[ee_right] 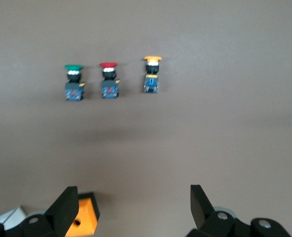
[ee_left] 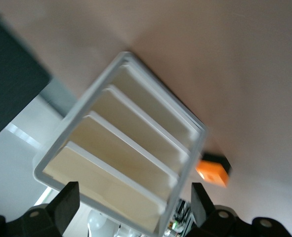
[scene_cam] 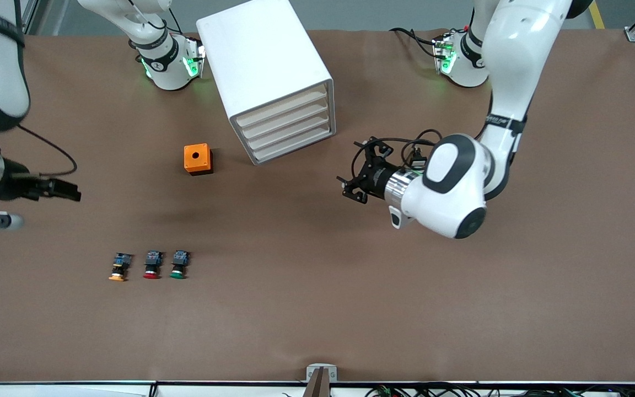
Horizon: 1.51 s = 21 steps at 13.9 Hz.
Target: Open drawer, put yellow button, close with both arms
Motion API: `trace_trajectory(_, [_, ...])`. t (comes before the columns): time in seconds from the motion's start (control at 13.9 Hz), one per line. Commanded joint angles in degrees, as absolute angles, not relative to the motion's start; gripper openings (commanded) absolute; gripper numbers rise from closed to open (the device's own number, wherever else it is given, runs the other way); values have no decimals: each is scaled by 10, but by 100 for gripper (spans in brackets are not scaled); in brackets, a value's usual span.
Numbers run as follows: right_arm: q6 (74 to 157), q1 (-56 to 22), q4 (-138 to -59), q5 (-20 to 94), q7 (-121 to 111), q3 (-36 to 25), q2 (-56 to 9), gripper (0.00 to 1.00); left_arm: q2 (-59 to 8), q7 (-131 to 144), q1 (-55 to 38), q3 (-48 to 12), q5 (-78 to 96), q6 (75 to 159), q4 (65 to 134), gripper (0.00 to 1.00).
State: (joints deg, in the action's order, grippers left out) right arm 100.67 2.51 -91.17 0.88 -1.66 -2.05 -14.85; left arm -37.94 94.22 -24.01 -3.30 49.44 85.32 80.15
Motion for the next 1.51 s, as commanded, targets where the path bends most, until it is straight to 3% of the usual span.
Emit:
trace_trajectory(0.0, [1060, 45, -907, 4, -12, -14, -200, 100, -422, 1061, -247, -43, 508, 794, 783, 99])
trace_trajectory(0.29, [1201, 47, -961, 5, -6, -14, -248, 100, -485, 1219, -251, -51, 591, 708, 785, 99])
trace_trajectory(0.5, [1316, 50, -1005, 11, -4, -14, -284, 100, -489, 1257, -258, -51, 627, 699, 786, 99])
trace_trajectory(0.79, [1372, 54, -1005, 27, -4, -14, -337, 100, -496, 1321, -277, -50, 670, 699, 787, 97])
trace_trajectory(0.93, [1391, 53, -1004, 34, -3, -13, -362, 99, -496, 1332, -281, -50, 673, 699, 788, 88])
trace_trajectory(1.0, [1397, 50, -1004, 47, -2, -13, -368, 98, -497, 1341, -290, -50, 671, 700, 788, 73])
trace_trajectory(1.15, [1411, 47, -1002, 68, -2, -13, -384, 97, -504, 1348, -296, -49, 668, 700, 788, 53])
trace_trajectory(1.29, [1430, 41, -1002, 68, -2, -13, -395, 96, -508, 1348, -308, -48, 664, 701, 788, 47])
trace_trajectory(1.43, [1430, 41, -998, 67, -4, -13, -402, 84, -508, 1349, -321, -47, 664, 702, 788, 46])
